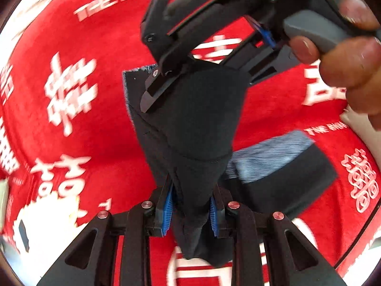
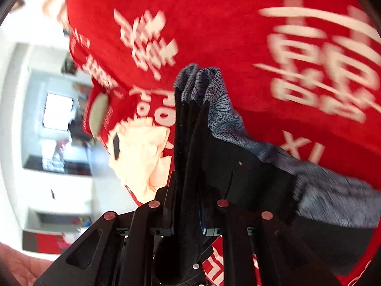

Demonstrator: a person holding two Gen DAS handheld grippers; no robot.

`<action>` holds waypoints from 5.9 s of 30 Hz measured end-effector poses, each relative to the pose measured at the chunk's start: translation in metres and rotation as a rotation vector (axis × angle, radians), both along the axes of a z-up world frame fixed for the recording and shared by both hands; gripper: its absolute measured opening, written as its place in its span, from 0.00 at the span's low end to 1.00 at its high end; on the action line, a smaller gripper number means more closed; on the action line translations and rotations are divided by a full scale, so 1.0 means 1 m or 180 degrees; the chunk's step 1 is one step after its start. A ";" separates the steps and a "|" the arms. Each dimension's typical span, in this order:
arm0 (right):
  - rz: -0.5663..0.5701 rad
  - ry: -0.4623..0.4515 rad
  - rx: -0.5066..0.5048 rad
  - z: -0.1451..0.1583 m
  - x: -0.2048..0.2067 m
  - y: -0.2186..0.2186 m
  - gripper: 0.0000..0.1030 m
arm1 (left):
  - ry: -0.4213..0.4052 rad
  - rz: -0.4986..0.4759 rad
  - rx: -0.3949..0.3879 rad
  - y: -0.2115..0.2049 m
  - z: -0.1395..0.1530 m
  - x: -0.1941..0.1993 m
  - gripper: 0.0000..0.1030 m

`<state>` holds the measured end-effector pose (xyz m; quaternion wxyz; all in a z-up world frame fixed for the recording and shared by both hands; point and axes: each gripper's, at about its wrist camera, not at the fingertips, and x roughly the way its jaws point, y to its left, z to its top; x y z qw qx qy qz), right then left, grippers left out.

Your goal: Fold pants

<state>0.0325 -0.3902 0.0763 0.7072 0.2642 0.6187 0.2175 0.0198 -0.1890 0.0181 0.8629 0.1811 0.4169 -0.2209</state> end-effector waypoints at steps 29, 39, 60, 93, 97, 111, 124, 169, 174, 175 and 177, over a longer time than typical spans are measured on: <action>-0.1325 0.0148 0.0422 -0.080 -0.168 -0.243 0.14 | 0.0259 -0.0964 0.0863 -0.196 -0.083 -0.098 0.25; -0.1525 0.0421 0.0194 -0.127 -0.188 -0.252 0.17 | 0.0410 -0.1023 0.0799 -0.188 -0.096 -0.098 0.80; -0.1357 0.0320 -0.1734 -0.096 -0.189 -0.182 0.50 | 0.1204 0.0305 0.0204 -0.039 -0.104 -0.005 0.81; -0.1347 0.0352 -0.2103 -0.064 -0.209 -0.147 0.67 | 0.1715 0.0722 -0.0169 0.009 -0.097 0.040 1.00; -0.1359 0.0352 -0.2061 -0.063 -0.209 -0.150 0.74 | 0.1686 0.0719 -0.0144 0.006 -0.094 0.044 1.00; -0.1507 0.0202 -0.1342 -0.062 -0.198 -0.203 0.82 | 0.2035 0.0819 -0.0663 0.020 -0.100 0.083 1.00; -0.1338 0.0410 -0.0295 -0.124 -0.159 -0.257 0.83 | 0.2411 0.0277 -0.0664 0.000 -0.140 0.113 1.00; -0.1297 0.0444 0.0703 -0.096 -0.221 -0.193 0.40 | 0.2273 0.0073 -0.0755 -0.014 -0.087 0.019 0.60; -0.1298 0.0558 0.0416 -0.118 -0.246 -0.174 0.41 | 0.2339 0.0100 -0.0562 0.003 -0.122 -0.005 0.65; -0.1266 0.0514 0.0246 -0.120 -0.249 -0.170 0.42 | 0.2306 0.0137 -0.0515 0.005 -0.128 -0.007 0.76; -0.1276 0.0439 0.0025 -0.123 -0.252 -0.168 0.46 | 0.2122 0.0211 -0.0477 0.010 -0.133 -0.008 0.91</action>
